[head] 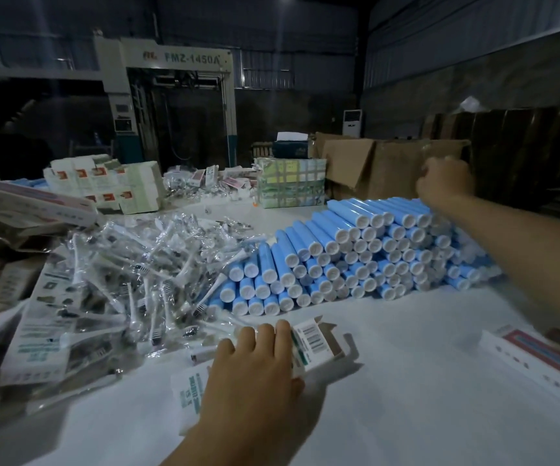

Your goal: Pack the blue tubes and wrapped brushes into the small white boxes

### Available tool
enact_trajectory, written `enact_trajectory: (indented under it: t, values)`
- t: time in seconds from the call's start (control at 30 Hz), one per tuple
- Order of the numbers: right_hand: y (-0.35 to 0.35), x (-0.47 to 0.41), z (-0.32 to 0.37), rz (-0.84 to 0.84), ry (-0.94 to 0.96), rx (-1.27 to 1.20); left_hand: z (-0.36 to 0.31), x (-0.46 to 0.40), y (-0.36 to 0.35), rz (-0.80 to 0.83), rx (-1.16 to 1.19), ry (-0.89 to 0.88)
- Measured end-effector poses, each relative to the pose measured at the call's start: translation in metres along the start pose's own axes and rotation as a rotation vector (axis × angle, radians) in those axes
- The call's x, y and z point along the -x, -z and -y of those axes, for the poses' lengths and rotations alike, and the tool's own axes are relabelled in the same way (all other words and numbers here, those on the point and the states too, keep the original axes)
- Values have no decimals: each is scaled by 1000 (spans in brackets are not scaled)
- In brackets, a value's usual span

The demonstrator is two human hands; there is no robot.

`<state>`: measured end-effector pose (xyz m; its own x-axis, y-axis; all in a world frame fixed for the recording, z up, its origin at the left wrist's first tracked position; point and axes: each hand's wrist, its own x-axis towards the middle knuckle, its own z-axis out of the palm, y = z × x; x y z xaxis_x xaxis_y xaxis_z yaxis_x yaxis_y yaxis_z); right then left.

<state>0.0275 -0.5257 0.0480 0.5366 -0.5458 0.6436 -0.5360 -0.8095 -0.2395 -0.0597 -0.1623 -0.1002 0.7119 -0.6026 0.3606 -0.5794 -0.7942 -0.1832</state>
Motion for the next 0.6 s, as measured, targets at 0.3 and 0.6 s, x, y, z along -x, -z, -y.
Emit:
enact_trajectory:
  t: [0.3, 0.6]
  values:
    - [-20, -32, -36, 451, -140, 203, 1, -10, 10, 45, -37, 26]
    - [19, -19, -21, 90, -187, -373, 0, -8, 5, 35, 27, -32]
